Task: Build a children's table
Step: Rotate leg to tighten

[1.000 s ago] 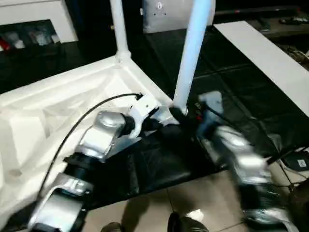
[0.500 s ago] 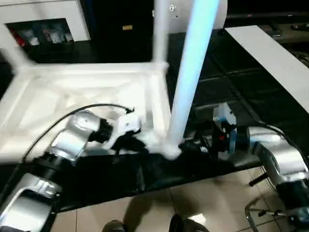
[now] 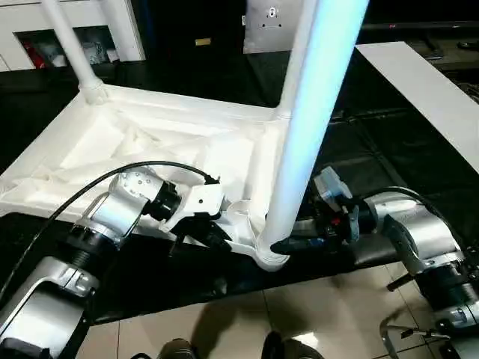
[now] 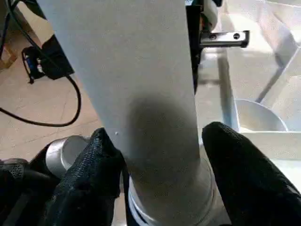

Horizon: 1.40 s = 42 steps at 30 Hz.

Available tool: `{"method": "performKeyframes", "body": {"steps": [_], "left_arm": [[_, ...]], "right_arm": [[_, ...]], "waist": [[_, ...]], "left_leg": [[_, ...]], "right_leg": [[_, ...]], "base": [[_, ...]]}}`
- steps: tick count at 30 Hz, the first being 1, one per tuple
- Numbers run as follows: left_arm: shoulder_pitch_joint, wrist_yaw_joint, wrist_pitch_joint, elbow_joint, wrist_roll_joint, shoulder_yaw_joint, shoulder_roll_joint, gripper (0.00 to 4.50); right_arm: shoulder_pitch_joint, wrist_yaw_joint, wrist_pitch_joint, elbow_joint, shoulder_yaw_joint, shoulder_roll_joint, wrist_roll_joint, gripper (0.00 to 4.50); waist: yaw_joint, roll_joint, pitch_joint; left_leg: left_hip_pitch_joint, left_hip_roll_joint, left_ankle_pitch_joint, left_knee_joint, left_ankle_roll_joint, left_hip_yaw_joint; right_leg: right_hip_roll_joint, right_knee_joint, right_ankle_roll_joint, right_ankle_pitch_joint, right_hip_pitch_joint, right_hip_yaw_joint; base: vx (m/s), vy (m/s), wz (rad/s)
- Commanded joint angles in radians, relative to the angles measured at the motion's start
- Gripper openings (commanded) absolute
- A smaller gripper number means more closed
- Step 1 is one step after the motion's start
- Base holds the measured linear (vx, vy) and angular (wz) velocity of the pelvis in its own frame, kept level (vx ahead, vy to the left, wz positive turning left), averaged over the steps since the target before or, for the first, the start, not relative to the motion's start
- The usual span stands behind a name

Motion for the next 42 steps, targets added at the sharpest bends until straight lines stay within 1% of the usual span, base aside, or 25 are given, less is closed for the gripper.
{"method": "performKeyframes", "body": {"steps": [1, 5, 8, 10, 12, 13, 14, 15, 16, 17, 18, 19, 21, 22, 23, 24, 25, 28, 30, 31, 33, 35, 38, 40, 42], "left_arm": [[-0.021, -0.063, -0.034, -0.003, -0.008, -0.035, -0.021, 0.00], [-0.020, -0.059, -0.038, 0.014, -0.002, -0.027, -0.020, 0.00], [-0.017, -0.046, -0.028, 0.025, 0.003, -0.017, -0.020, 0.00], [-0.010, 0.027, 0.034, 0.032, 0.001, 0.008, -0.023, 0.00], [-0.007, 0.061, 0.062, 0.034, 0.001, 0.019, -0.026, 0.00], [-0.001, 0.101, 0.106, 0.027, -0.009, 0.040, -0.035, 0.00], [0.011, 0.201, 0.209, 0.001, -0.014, 0.082, -0.054, 0.00], [0.012, 0.207, 0.215, -0.001, -0.014, 0.085, -0.056, 0.00], [0.015, 0.228, 0.234, -0.007, -0.015, 0.094, -0.062, 0.00], [0.021, 0.291, 0.287, -0.024, -0.016, 0.119, -0.084, 0.00], [0.025, 0.327, 0.320, -0.036, -0.018, 0.134, -0.100, 0.00], [0.032, 0.408, 0.388, -0.065, -0.019, 0.163, -0.141, 0.00], [0.035, 0.465, 0.438, -0.088, -0.014, 0.176, -0.178, 0.00], [0.036, 0.496, 0.461, -0.098, -0.010, 0.181, -0.199, 0.00], [0.036, 0.528, 0.486, -0.109, -0.007, 0.185, -0.215, 0.00], [0.035, 0.550, 0.495, -0.113, -0.003, 0.188, -0.226, 0.00], [0.033, 0.577, 0.501, -0.114, 0.002, 0.190, -0.240, 0.00], [0.020, 0.706, 0.555, -0.133, 0.014, 0.215, -0.326, 0.00], [0.017, 0.747, 0.575, -0.144, 0.020, 0.223, -0.352, 0.00], [0.015, 0.771, 0.580, -0.149, 0.023, 0.228, -0.365, 0.00], [0.015, 0.813, 0.577, -0.156, 0.039, 0.224, -0.376, 0.00], [0.020, 0.806, 0.559, -0.152, 0.046, 0.213, -0.362, 0.00], [0.034, 0.779, 0.530, -0.152, 0.053, 0.197, -0.338, 0.00], [0.044, 0.749, 0.511, -0.148, 0.050, 0.194, -0.319, 0.00], [0.045, 0.739, 0.505, -0.145, 0.051, 0.192, -0.312, 0.00]], "right_arm": [[-0.017, 0.018, 0.013, 0.006, 0.012, 0.001, 0.012, 2.53], [-0.013, 0.020, 0.023, 0.005, 0.013, 0.004, 0.019, 2.19], [-0.006, 0.011, 0.036, -0.001, 0.006, 0.010, 0.027, 2.17], [0.014, -0.066, 0.076, -0.029, -0.026, 0.037, 0.044, 2.13], [0.021, -0.105, 0.091, -0.039, -0.038, 0.049, 0.046, 2.13], [0.032, -0.171, 0.091, -0.050, -0.053, 0.073, 0.037, 2.12], [0.048, -0.341, 0.068, -0.056, -0.076, 0.135, -0.014, 2.12], [0.049, -0.350, 0.067, -0.056, -0.077, 0.139, -0.016, 2.12], [0.050, -0.380, 0.065, -0.055, -0.081, 0.152, -0.025, 2.10], [0.049, -0.463, 0.066, -0.045, -0.095, 0.189, -0.042, 2.10], [0.045, -0.516, 0.074, -0.037, -0.104, 0.215, -0.050, 2.09], [0.034, -0.623, 0.072, -0.016, -0.124, 0.276, -0.062, 2.08], [0.016, -0.733, 0.082, 0.014, -0.151, 0.338, -0.067, 2.06], [0.003, -0.792, 0.078, 0.035, -0.163, 0.366, -0.077, 2.06], [-0.007, -0.845, 0.077, 0.049, -0.172, 0.390, -0.088, 2.06], [-0.014, -0.879, 0.073, 0.060, -0.179, 0.403, -0.095, 2.06], [-0.027, -0.926, 0.073, 0.082, -0.192, 0.420, -0.100, 2.06], [-0.090, -1.115, 0.027, 0.186, -0.233, 0.482, -0.144, 2.06], [-0.104, -1.155, 0.003, 0.208, -0.236, 0.496, -0.167, 2.06], [-0.108, -1.169, -0.015, 0.215, -0.233, 0.501, -0.184, 2.75], [-0.101, -1.199, -0.046, 0.208, -0.237, 0.519, -0.200, 2.77], [-0.081, -1.185, -0.053, 0.179, -0.232, 0.515, -0.194, 3.04], [-0.052, -1.150, -0.066, 0.142, -0.226, 0.489, -0.196, 3.33], [-0.021, -1.090, -0.075, 0.095, -0.221, 0.452, -0.184, 3.33], [-0.012, -1.069, -0.072, 0.081, -0.221, 0.438, -0.177, 3.49]], "waist": [[-0.009, -0.005, -0.076], [-0.008, -0.007, -0.076], [-0.008, -0.006, -0.075], [-0.007, -0.003, -0.072], [-0.010, -0.005, -0.072], [-0.012, -0.003, -0.070], [-0.014, -0.001, -0.067], [-0.017, -0.002, -0.067], [-0.021, -0.001, -0.068], [-0.039, -0.006, -0.069], [-0.043, -0.002, -0.069], [-0.054, -0.002, -0.070], [-0.063, -0.003, -0.071], [-0.070, 0.003, -0.069], [-0.077, 0.001, -0.070], [-0.079, 0.002, -0.069], [-0.080, 0.008, -0.070], [-0.086, 0.008, -0.069], [-0.085, 0.009, -0.068], [-0.086, 0.009, -0.071], [-0.085, 0.007, -0.072], [-0.078, 0.009, -0.073], [-0.074, 0.008, -0.073], [-0.073, 0.007, -0.073], [-0.070, 0.011, -0.074]], "left_leg": [[-0.006, 0.021, -0.015, -0.059, 0.137, 0.012], [-0.008, 0.020, -0.015, -0.059, 0.130, 0.012], [-0.008, 0.019, -0.023, -0.060, 0.122, 0.012], [-0.007, 0.019, -0.027, -0.061, 0.117, 0.012], [-0.008, 0.018, -0.036, -0.062, 0.103, 0.010], [-0.007, 0.015, -0.053, -0.063, 0.093, 0.012], [-0.006, 0.015, -0.055, -0.064, 0.078, 0.011], [-0.008, 0.016, -0.054, -0.066, 0.068, 0.010], [-0.011, 0.013, -0.060, -0.067, 0.062, 0.007], [-0.015, 0.006, -0.058, -0.065, 0.051, 0.008], [-0.014, 0.006, -0.052, -0.065, 0.049, 0.008], [-0.017, 0.006, -0.050, -0.063, 0.052, 0.008], [-0.019, 0.000, -0.038, -0.061, 0.065, 0.008], [-0.019, 0.004, -0.026, -0.062, 0.069, 0.007], [-0.020, 0.002, -0.023, -0.061, 0.075, 0.008], [-0.018, 0.001, -0.020, -0.061, 0.077, 0.007], [-0.015, 0.000, -0.026, -0.060, 0.088, 0.008], [-0.013, 0.007, -0.032, -0.062, 0.091, 0.008], [-0.012, 0.004, -0.045, -0.061, 0.092, 0.008], [-0.012, 0.006, -0.037, -0.060, 0.097, 0.009], [-0.013, 0.006, -0.028, -0.060, 0.112, 0.009], [-0.011, 0.008, -0.015, -0.060, 0.129, 0.009], [-0.012, 0.008, -0.011, -0.060, 0.143, 0.009], [-0.013, 0.007, -0.009, -0.060, 0.149, 0.008], [-0.013, 0.008, -0.006, -0.059, 0.159, 0.008]], "right_leg": [[-0.066, -0.062, -0.155, -0.291, 0.084, 0.071], [-0.068, -0.062, -0.153, -0.287, 0.088, 0.072], [-0.068, -0.065, -0.143, -0.311, 0.088, 0.071], [-0.067, -0.067, -0.140, -0.320, 0.087, 0.071], [-0.067, -0.069, -0.131, -0.341, 0.088, 0.069], [-0.067, -0.076, -0.117, -0.376, 0.087, 0.069], [-0.068, -0.077, -0.108, -0.392, 0.085, 0.069], [-0.068, -0.077, -0.104, -0.398, 0.085, 0.068], [-0.068, -0.079, -0.099, -0.409, 0.089, 0.065], [-0.065, -0.080, -0.088, -0.413, 0.093, 0.065], [-0.065, -0.079, -0.092, -0.404, 0.090, 0.066], [-0.066, -0.080, -0.097, -0.394, 0.093, 0.065], [-0.063, -0.080, -0.101, -0.378, 0.094, 0.063], [-0.064, -0.078, -0.117, -0.354, 0.091, 0.065], [-0.060, -0.078, -0.120, -0.340, 0.092, 0.063], [-0.060, -0.077, -0.124, -0.336, 0.091, 0.063], [-0.058, -0.079, -0.127, -0.330, 0.091, 0.063], [-0.058, -0.077, -0.144, -0.316, 0.086, 0.064], [-0.060, -0.079, -0.149, -0.321, 0.088, 0.063], [-0.059, -0.074, -0.155, -0.295, 0.088, 0.065], [-0.060, -0.071, -0.165, -0.264, 0.089, 0.066], [-0.059, -0.067, -0.173, -0.231, 0.089, 0.067], [-0.061, -0.065, -0.174, -0.216, 0.090, 0.068], [-0.059, -0.066, -0.172, -0.213, 0.093, 0.067], [-0.060, -0.065, -0.175, -0.202, 0.094, 0.067]], "base": [[0.000, 0.000, 0.00], [0.000, 0.000, 0.00], [0.000, 0.000, 0.00], [0.000, 0.000, 0.00], [0.000, 0.000, 0.00], [0.000, 0.000, 0.00], [0.000, 0.000, 0.00], [0.000, 0.000, 0.00], [0.000, 0.000, 0.00], [0.000, 0.000, 0.00], [0.000, 0.000, 0.00], [0.000, 0.000, 0.00], [0.000, 0.000, 0.00], [0.000, 0.000, 0.00], [0.000, 0.000, 0.00], [0.000, 0.000, 0.00], [0.000, 0.000, 0.00], [0.000, 0.000, 0.00], [0.000, 0.000, 0.00], [0.000, 0.000, 0.00], [0.000, 0.000, 0.00], [0.000, 0.000, 0.00], [0.000, 0.000, 0.00], [0.000, 0.000, 0.00], [0.000, 0.000, 0.00]]}}
